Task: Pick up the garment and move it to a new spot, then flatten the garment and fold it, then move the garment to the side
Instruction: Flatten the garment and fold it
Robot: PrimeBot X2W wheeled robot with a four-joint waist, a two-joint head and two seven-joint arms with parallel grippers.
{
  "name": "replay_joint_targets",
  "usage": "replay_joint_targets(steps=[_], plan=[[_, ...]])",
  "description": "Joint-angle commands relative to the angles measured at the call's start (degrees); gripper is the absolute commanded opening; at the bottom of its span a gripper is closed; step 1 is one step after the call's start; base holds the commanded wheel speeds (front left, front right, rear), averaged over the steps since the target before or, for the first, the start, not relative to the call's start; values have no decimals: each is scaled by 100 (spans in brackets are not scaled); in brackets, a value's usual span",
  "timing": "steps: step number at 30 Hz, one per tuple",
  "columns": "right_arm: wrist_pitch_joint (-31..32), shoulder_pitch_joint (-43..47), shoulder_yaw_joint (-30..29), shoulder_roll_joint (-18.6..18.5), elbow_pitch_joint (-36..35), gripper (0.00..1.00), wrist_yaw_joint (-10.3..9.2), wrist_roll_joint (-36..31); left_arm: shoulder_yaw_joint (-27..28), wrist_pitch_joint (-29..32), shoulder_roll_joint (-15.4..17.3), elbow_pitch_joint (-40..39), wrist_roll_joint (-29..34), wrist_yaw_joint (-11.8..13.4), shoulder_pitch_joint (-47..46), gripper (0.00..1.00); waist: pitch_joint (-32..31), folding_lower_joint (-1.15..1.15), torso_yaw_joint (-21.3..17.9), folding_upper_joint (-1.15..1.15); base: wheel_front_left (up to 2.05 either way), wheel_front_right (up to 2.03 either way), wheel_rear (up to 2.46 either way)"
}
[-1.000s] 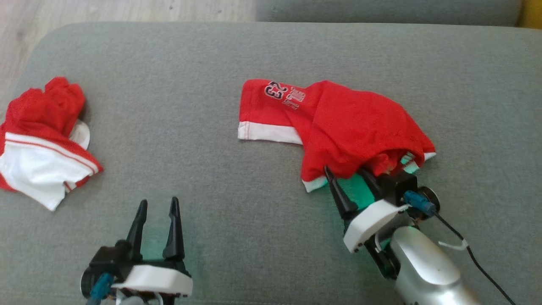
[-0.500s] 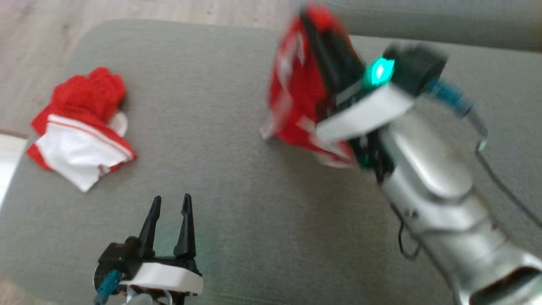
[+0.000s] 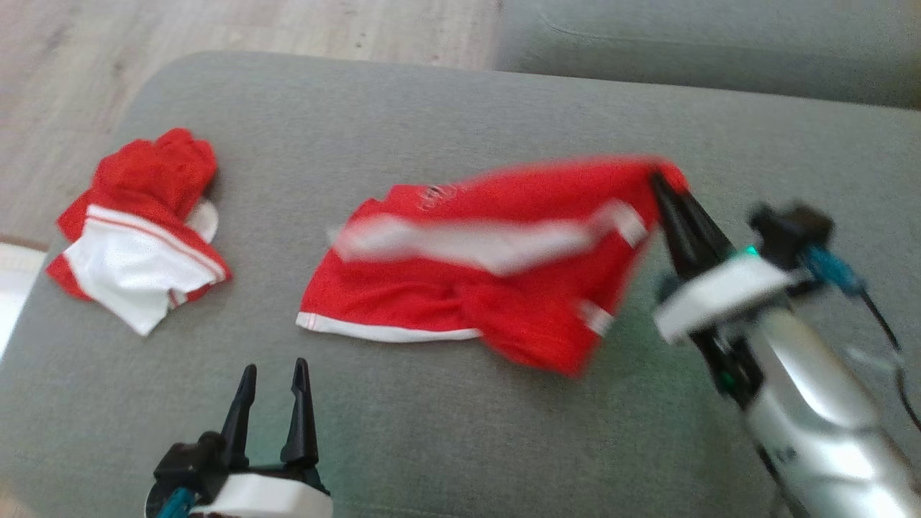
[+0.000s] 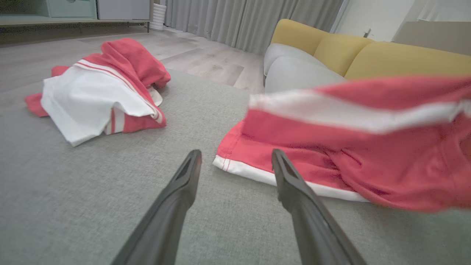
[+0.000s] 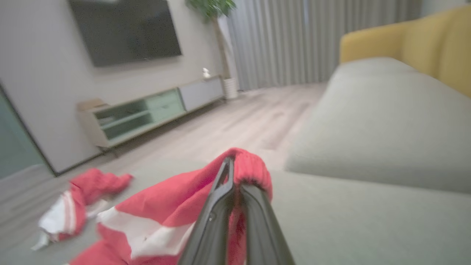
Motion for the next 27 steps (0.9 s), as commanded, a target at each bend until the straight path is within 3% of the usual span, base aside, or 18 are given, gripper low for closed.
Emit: replay_joint_targets(steps=[1, 3, 4, 5, 6, 14, 20, 27], plan=[[-33, -68, -10, -26, -70, 0, 37, 20, 192, -30, 8, -199, 10, -4, -234, 100, 70, 0, -137, 0, 0, 0, 0], [-33, 97, -225, -166, 253, 0, 37, -49, 167, -30, 8, -201, 34, -17, -304, 100, 112, 0, -255, 0, 0, 0, 0], [-33, 154, -355, -191, 446, 10, 37, -89, 160, -30, 8, -200, 45, -20, -340, 100, 131, 0, -315, 0, 0, 0, 0], [-33, 173, -435, -202, 597, 78, 37, -181, 157, -30, 8, -191, 50, -23, -377, 100, 145, 0, -370, 0, 0, 0, 0], [-33, 174, -517, -193, 711, 100, 37, -288, 154, -30, 8, -179, 62, -27, -415, 100, 155, 0, -423, 0, 0, 0, 0], [-33, 202, -1108, 217, 1120, 100, 37, -1370, 231, -30, 8, -79, 96, 16, -495, 100, 39, 0, -735, 0, 0, 0, 0], [-33, 755, -1747, 572, 963, 100, 37, -2187, 378, -30, 8, -36, 176, 33, -390, 100, -239, 0, -847, 0, 0, 0, 0], [-33, 1459, -2070, 856, 914, 100, 37, -2548, 483, -30, 8, 11, 224, 35, -215, 100, -459, 0, -919, 0, 0, 0, 0]])
